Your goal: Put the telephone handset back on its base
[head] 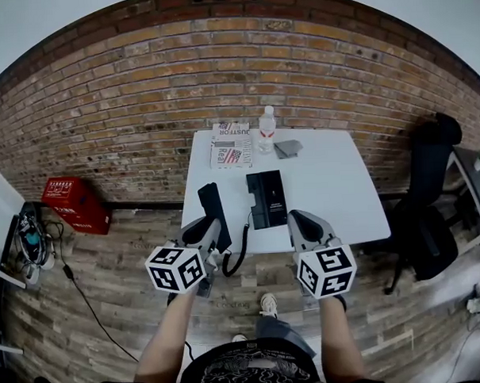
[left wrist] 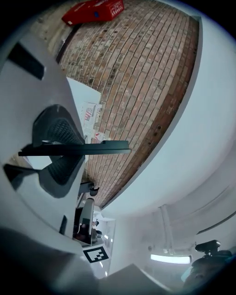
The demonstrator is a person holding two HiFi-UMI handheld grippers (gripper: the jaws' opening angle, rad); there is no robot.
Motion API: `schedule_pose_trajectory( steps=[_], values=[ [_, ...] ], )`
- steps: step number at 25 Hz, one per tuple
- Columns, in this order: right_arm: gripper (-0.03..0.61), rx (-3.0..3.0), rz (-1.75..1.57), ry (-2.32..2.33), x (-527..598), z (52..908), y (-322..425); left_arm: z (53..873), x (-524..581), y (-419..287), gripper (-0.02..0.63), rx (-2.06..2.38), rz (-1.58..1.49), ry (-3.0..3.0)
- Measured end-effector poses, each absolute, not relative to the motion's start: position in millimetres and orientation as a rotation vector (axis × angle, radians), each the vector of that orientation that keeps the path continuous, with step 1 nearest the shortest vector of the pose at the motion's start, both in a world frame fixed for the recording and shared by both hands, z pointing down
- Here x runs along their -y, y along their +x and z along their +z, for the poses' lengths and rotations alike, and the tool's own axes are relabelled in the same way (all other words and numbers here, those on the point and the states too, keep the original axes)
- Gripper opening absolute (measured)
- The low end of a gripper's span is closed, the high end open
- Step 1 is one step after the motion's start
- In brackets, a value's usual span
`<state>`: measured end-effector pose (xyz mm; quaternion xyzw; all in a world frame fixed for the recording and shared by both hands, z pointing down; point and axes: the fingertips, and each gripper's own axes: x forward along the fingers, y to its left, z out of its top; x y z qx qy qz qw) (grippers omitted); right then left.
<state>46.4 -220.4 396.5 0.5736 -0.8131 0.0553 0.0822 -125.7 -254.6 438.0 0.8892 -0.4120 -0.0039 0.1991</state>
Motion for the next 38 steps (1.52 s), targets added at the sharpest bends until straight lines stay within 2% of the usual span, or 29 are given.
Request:
schedule_pose_trajectory(
  steps=[16, 38],
  values=[
    [0.002, 2.473, 0.203, 1.616, 288.0, 410.6, 74.0, 493.7, 326.4, -54.5, 0.074, 0.921, 0.014, 2.359],
    [0.002, 2.473, 0.224, 1.494, 344.7, 434.2, 84.6, 562.2, 379.2, -4.7, 0.074, 0.595, 0.047, 2.184]
  ],
)
